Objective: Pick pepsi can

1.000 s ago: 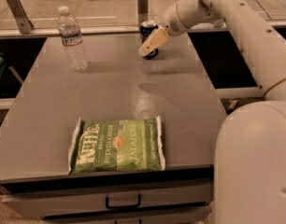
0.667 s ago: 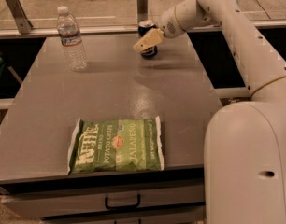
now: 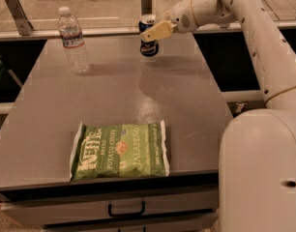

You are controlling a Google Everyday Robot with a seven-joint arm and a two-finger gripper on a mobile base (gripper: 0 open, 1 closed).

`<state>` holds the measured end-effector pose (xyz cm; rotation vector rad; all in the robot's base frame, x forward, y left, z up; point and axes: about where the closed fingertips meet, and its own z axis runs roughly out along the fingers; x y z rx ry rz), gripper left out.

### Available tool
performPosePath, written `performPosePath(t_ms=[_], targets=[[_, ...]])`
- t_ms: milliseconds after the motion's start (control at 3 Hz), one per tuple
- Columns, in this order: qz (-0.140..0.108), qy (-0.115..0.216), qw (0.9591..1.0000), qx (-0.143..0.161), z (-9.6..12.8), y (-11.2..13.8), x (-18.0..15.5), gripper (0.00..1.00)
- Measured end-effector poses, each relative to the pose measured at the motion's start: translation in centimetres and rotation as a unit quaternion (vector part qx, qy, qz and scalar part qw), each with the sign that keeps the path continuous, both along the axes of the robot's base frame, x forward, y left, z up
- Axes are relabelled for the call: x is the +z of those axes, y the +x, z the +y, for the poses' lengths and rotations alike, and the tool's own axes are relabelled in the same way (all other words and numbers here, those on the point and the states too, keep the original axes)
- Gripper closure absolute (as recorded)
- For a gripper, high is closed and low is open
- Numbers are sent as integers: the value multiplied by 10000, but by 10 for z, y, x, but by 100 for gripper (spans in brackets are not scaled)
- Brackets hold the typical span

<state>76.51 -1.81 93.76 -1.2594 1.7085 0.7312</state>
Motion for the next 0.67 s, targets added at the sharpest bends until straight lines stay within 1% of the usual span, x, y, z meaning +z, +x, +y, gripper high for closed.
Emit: performPosePath(t_ms=[333,667], targets=[[-6,329,9974,638,0,-47,31,93],[46,345,9966,745,5,-51,30,100]])
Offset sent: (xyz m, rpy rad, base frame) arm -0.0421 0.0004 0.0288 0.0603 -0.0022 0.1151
